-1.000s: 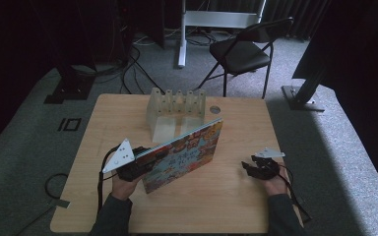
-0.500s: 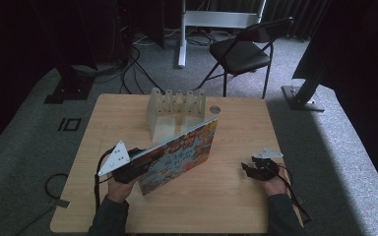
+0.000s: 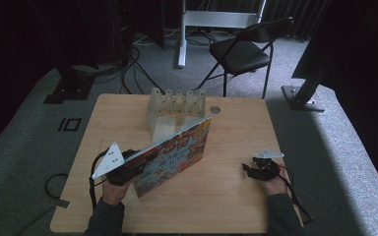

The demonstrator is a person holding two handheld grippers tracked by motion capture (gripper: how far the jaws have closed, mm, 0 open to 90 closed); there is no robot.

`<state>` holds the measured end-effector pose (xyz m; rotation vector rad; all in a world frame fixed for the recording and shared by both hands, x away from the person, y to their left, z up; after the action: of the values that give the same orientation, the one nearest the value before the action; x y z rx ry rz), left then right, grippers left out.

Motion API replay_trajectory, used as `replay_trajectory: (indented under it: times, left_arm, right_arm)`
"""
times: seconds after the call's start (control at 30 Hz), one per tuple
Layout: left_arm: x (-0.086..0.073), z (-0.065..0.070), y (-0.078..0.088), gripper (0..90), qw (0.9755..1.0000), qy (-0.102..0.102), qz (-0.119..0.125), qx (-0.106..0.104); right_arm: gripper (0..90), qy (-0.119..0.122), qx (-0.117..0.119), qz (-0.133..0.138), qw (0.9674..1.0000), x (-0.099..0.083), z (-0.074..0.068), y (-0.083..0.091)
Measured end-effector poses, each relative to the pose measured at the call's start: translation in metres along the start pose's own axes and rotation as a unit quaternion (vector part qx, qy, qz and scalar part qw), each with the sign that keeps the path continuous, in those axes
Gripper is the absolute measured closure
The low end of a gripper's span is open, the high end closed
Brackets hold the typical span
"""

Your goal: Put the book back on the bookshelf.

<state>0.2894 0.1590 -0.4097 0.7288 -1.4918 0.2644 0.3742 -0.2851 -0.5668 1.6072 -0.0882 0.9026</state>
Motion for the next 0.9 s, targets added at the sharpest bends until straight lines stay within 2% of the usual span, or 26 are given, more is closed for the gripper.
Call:
replay_trajectory:
  times: [0.5,0.9]
  left_arm:
    - [0.000,-0.005,0.007,80.6,0.9998,0.009,-0.004,0.017]
    - [-0.001,-0.009,0.013,80.6,0.9995,0.016,-0.008,0.026]
  right_arm:
    - [39.5,-0.015,0.006,0.007,0.9998,-0.002,0.003,-0.002]
    - [40.2,-0.018,0.008,0.011,0.9998,-0.002,0.002,-0.002]
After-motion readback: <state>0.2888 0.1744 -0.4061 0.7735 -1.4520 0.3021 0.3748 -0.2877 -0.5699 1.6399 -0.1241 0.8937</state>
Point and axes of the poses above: each handheld gripper's, and its own axes: y roughly backward along the jaws, x roughly out of its top, z roughly to its right, the point moved 3 cm from there along -y, roughly forward along the jaws, and after that the axes turned 11 degrees about -z, right-handed, at the moved point
